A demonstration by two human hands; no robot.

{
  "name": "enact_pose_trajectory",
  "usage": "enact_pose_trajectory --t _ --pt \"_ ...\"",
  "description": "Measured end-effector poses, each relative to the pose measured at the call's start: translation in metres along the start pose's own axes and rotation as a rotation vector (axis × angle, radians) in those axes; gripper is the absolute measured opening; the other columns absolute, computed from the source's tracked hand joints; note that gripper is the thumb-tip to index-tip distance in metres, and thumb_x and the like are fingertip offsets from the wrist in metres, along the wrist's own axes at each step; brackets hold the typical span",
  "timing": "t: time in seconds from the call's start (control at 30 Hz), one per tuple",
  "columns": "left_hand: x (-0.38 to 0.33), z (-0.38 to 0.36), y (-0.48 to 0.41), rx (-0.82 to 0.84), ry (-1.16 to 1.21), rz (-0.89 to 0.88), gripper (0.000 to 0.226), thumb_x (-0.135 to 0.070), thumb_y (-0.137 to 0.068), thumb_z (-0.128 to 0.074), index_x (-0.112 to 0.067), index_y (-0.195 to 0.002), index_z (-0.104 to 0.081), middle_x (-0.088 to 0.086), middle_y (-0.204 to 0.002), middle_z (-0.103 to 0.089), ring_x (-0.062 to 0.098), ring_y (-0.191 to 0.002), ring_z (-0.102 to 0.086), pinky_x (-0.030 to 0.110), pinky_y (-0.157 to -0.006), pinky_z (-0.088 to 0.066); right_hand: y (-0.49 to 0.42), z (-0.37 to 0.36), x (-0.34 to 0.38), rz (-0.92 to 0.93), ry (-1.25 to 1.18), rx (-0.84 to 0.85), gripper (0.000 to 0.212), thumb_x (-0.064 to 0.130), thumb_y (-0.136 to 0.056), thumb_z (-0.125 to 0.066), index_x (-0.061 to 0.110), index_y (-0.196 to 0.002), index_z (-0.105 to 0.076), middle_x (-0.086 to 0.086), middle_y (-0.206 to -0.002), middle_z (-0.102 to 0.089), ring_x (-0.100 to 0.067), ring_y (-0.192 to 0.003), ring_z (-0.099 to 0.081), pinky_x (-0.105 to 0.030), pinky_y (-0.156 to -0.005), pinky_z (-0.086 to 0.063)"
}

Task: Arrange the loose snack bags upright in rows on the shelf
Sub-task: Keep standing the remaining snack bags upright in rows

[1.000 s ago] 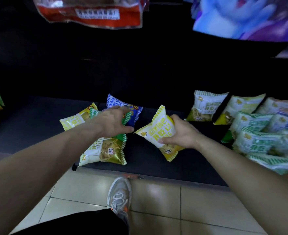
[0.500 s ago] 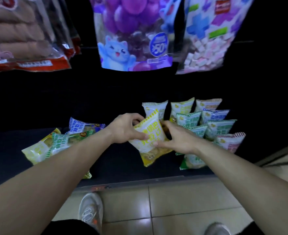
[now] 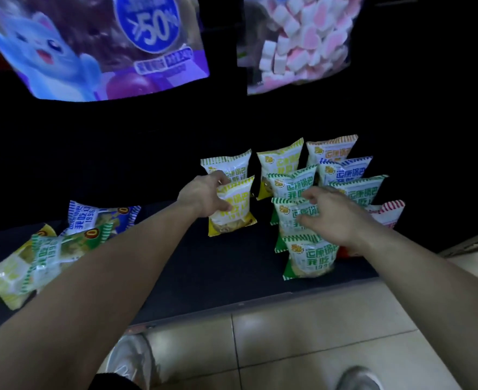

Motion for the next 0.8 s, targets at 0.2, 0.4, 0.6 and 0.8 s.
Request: enact_pose_trajectory --t 0.2,0.4,0.6,0.8 --pt "-0.006 -0.028 -0.025 0.022 -0.021 0.027 0.068 -0.041 -0.075 -0.080 -0.032 -0.134 -0.048 0.000 -0.132 -0.056 0.020 -0.107 -0.059 0.039 -0.083 -0.054 -0.009 -0.009 0.012 0.021 0.025 0.016 0.061 0.051 -0.091 -0.058 0.026 -0.144 -0.041 -0.001 -0.144 -0.043 -0.025 -0.127 -0.047 -0.046 -0.098 -0.045" --pt "-0.012 -0.036 -0.031 0.003 -0.042 0.046 0.067 -0.047 -0.079 -0.074 -0.032 -0.137 -0.045 0.003 -0.129 -0.057 0.023 -0.109 -0.057 0.037 -0.081 -0.052 -0.011 -0.010 0.016 0.018 0.048 0.007 0.059 0.052 -0.091 -0.057 0.028 -0.143 -0.042 0.000 -0.144 -0.045 -0.024 -0.128 -0.047 -0.042 -0.096 -0.045" --pt "-0.019 -0.031 -0.028 -0.061 -0.240 0.042 0.066 -0.054 -0.087 -0.062 -0.033 -0.145 -0.038 0.006 -0.140 -0.047 0.030 -0.127 -0.041 0.043 -0.093 -0.041 -0.007 -0.008 0.018 0.013 0.061 0.031 0.060 0.052 -0.091 -0.057 0.028 -0.143 -0.041 0.000 -0.144 -0.044 -0.024 -0.128 -0.046 -0.045 -0.098 -0.046" --pt "-0.020 -0.002 -0.011 -0.122 -0.239 -0.010 0.070 -0.052 -0.086 -0.062 -0.026 -0.146 -0.036 0.005 -0.143 -0.045 0.029 -0.130 -0.039 0.043 -0.099 -0.038 -0.003 -0.005 0.038 0.025 0.118 0.041 0.061 0.048 -0.093 -0.056 0.024 -0.146 -0.039 -0.004 -0.144 -0.041 -0.028 -0.130 -0.044 -0.045 -0.097 -0.044"
Point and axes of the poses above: each hand's wrist, its own y-axis away from the middle knuckle, its own z-axis out of the back of the hand, x = y × z, the point moved 5 cm from there along -y, towards the middle knuckle
